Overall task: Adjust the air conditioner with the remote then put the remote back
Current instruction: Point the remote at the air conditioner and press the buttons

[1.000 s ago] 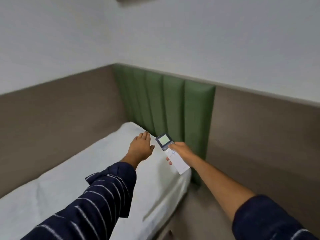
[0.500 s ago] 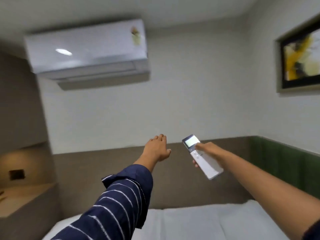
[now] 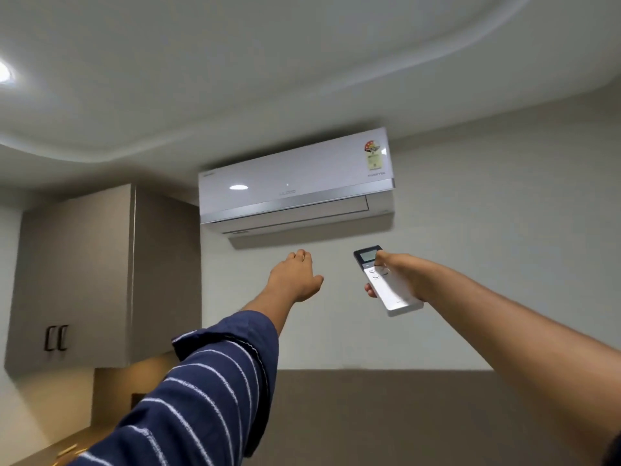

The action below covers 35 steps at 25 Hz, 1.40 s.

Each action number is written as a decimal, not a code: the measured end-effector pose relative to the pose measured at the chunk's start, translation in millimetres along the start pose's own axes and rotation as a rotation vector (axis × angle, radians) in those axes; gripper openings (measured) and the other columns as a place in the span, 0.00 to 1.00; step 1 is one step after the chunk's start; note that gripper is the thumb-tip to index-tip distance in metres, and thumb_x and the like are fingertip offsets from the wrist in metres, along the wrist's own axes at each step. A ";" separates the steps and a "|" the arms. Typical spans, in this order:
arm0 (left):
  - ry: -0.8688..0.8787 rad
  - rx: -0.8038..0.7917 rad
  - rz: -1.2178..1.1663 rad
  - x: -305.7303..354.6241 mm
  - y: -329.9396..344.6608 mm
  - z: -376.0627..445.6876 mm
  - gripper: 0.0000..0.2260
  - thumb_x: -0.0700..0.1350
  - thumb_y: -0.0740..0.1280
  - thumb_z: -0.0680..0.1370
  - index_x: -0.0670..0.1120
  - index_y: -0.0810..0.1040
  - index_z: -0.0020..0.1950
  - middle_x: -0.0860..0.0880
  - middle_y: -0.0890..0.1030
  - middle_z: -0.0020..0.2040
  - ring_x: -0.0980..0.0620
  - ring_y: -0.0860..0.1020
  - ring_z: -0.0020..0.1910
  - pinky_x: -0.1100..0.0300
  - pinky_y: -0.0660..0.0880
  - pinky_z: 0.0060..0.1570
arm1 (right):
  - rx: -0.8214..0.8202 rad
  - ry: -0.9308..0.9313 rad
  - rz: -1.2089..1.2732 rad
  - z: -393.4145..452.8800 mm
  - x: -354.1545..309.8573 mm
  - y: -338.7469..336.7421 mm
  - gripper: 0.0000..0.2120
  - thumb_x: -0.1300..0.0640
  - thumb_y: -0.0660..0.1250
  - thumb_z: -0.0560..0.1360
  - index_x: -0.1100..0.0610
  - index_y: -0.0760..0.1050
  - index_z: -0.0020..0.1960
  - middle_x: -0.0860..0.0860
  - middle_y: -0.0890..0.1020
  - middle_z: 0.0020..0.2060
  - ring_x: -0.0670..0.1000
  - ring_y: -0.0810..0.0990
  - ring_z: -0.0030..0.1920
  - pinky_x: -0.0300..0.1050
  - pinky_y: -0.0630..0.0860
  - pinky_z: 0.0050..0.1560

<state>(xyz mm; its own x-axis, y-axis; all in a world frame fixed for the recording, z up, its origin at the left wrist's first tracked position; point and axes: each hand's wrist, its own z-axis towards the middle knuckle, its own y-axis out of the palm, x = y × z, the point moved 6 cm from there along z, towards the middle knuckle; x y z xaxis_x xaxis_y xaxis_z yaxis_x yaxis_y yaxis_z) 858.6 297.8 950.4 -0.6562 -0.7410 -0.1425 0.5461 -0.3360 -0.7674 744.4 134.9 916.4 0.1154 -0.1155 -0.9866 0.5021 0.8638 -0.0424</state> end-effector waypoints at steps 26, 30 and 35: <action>-0.003 0.032 0.030 -2.7 -9.9 10.7 0.31 0.55 0.53 0.80 0.41 0.52 0.79 0.44 0.56 0.79 0.46 0.57 0.77 0.49 0.61 0.71 | 0.034 -0.030 -0.078 -19.6 -11.0 2.0 0.06 0.59 0.57 0.73 0.61 0.70 0.46 0.60 0.84 0.26 0.56 0.83 0.25 0.40 0.79 0.28; -0.015 0.016 0.038 -6.0 -8.0 6.8 0.31 0.55 0.53 0.80 0.41 0.51 0.79 0.44 0.55 0.79 0.46 0.57 0.77 0.49 0.60 0.72 | 0.022 -0.024 -0.086 -21.4 -9.3 4.1 0.07 0.58 0.57 0.74 0.61 0.70 0.45 0.60 0.84 0.27 0.56 0.83 0.25 0.41 0.78 0.30; -0.031 0.004 0.044 -9.0 -7.9 3.0 0.32 0.56 0.53 0.80 0.41 0.50 0.79 0.44 0.54 0.79 0.46 0.56 0.77 0.49 0.59 0.72 | -0.017 -0.010 -0.059 -23.7 -9.1 9.7 0.10 0.58 0.55 0.73 0.63 0.71 0.48 0.59 0.84 0.27 0.56 0.84 0.26 0.40 0.78 0.30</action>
<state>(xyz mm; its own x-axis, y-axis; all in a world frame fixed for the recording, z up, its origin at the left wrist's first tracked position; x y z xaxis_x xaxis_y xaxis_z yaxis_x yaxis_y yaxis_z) 861.8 305.4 959.6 -0.6152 -0.7727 -0.1564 0.5760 -0.3051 -0.7584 727.9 155.9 921.2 0.0943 -0.1712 -0.9807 0.4935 0.8636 -0.1033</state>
